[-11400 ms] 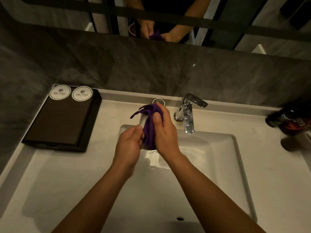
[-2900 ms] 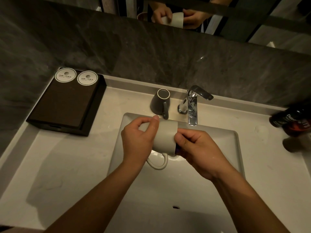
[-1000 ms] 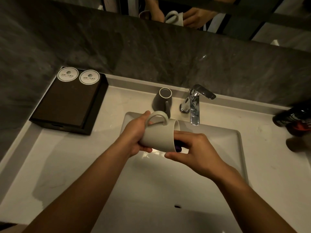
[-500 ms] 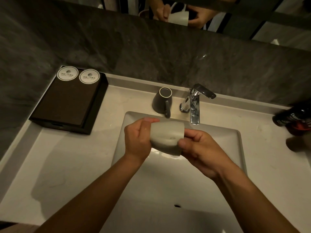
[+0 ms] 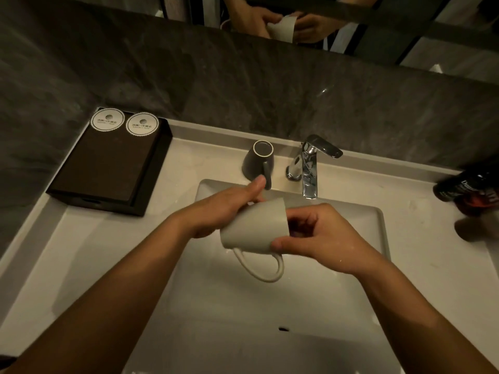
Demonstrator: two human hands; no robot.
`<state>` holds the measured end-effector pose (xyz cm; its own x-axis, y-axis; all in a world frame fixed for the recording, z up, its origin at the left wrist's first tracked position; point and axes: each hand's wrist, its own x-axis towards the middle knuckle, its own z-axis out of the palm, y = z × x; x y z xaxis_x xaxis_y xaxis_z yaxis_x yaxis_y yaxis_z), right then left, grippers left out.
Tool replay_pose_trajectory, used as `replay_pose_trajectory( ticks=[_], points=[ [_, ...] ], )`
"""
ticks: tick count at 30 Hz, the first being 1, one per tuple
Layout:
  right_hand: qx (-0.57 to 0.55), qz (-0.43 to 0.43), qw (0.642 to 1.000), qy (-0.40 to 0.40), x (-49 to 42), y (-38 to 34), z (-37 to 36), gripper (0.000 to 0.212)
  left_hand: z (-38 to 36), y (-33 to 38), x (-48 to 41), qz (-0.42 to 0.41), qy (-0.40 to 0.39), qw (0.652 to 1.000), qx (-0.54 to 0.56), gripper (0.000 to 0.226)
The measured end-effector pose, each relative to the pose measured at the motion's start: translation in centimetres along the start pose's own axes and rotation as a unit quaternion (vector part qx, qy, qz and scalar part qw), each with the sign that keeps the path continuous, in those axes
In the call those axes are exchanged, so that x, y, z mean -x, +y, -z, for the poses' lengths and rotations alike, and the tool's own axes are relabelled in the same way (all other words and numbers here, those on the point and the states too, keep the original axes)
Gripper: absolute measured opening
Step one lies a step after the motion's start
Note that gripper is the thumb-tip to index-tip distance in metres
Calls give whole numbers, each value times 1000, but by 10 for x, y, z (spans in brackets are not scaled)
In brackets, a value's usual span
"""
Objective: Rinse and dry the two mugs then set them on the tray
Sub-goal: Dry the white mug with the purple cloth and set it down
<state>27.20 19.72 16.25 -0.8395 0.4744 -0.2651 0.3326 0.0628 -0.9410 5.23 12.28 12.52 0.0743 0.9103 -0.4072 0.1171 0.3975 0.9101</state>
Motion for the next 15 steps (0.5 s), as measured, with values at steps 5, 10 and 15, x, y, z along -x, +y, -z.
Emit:
replay_pose_trajectory(
  ticks=[5, 10, 15],
  points=[
    [159, 35, 983, -87, -3, -8, -3, 36, -4, -11, 4, -35, -108, 993, 7, 87],
    [117, -25, 988, -96, -8, -5, 4, 45, -18, -22, 7, -61, -38, 997, 15, 53],
    [-24, -74, 991, -110, -19, 6, 16, 46, -29, -24, 9, -73, 45, 991, -102, 65]
  ],
)
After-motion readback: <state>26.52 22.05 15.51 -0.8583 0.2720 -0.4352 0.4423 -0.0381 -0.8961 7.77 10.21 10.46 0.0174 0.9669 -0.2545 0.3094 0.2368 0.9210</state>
